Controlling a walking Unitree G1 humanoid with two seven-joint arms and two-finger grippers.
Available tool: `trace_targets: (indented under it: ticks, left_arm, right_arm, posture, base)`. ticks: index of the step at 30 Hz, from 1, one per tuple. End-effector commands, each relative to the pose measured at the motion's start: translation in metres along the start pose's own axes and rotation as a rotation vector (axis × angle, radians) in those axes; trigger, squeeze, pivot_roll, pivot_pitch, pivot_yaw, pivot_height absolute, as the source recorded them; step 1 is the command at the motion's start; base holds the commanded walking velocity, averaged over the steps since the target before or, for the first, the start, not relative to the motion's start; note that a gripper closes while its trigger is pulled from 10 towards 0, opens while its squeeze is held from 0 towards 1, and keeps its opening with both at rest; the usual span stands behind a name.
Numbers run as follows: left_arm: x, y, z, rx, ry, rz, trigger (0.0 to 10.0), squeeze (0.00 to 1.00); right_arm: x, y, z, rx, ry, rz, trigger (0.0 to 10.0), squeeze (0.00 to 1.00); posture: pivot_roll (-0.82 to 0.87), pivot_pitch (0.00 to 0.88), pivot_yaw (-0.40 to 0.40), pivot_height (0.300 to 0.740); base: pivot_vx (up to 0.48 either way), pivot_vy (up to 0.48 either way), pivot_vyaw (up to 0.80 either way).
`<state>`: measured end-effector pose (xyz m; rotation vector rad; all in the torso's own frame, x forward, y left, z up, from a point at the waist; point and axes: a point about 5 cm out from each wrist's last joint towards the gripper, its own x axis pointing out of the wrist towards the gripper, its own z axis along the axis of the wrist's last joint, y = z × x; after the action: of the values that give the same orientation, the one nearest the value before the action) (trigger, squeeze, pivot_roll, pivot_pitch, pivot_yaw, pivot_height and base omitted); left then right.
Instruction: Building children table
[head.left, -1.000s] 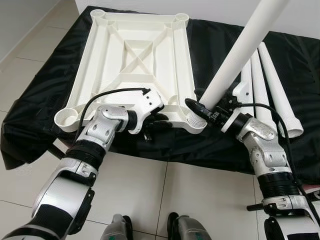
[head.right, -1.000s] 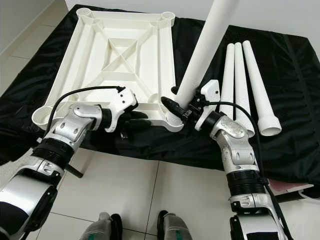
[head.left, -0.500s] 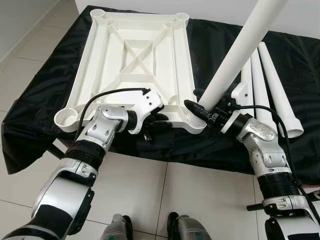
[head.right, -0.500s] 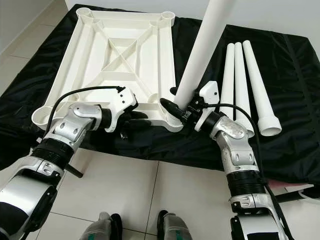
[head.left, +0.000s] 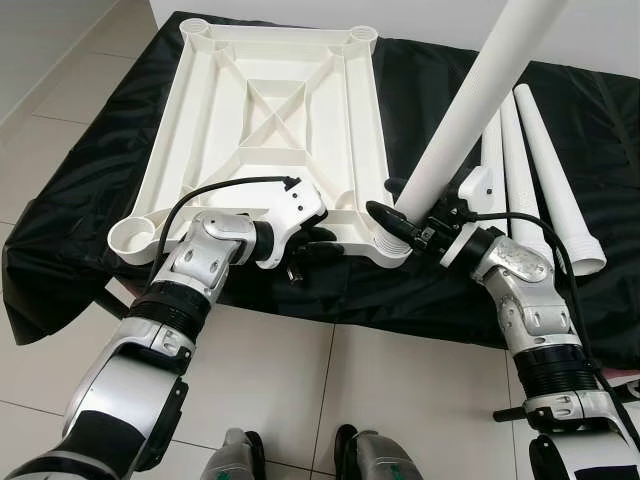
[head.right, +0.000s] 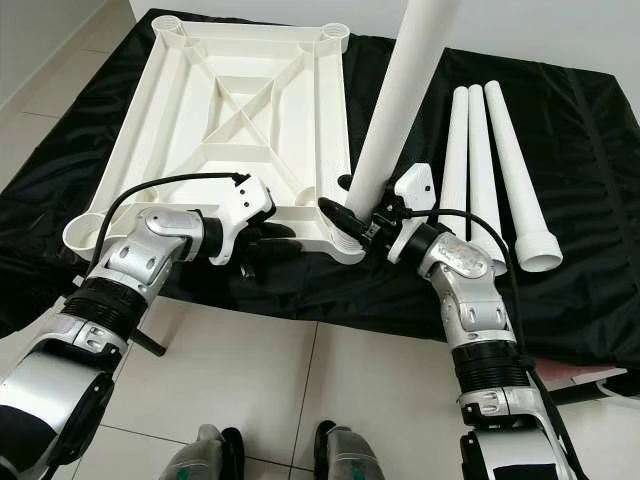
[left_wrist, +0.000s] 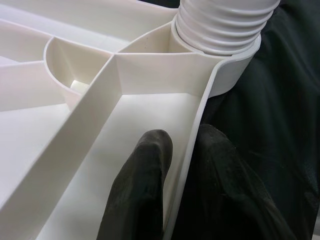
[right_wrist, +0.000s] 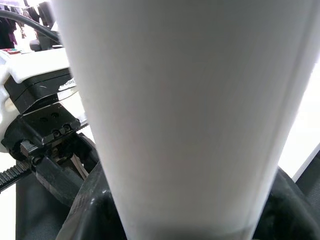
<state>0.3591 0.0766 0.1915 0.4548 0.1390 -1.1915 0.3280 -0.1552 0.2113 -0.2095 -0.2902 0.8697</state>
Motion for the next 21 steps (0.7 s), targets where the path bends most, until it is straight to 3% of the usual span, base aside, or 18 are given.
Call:
trace_targets:
  ticks: [1, 21]
  left_arm:
    - [-0.0004, -0.0015, 0.0031, -0.009, -0.031, -0.002, 10.0, 0.00]
    - [-0.0006, -0.0021, 0.0030, -0.014, -0.033, -0.001, 10.0, 0.00]
  right_arm:
    - [-0.0020, 0.0086, -0.0215, 0.053, 0.094, 0.027, 10.0, 0.00]
    - [-0.0011, 0.0157, -0.0192, 0.074, 0.050, -0.100, 10.0, 0.00]
  posture:
    - [-0.05, 0.199, -0.017, 0.740]
    - [-0.05, 0.211, -0.018, 0.740]
  base:
    - [0.000, 0.000, 0.00]
    - [0.000, 0.000, 0.00]
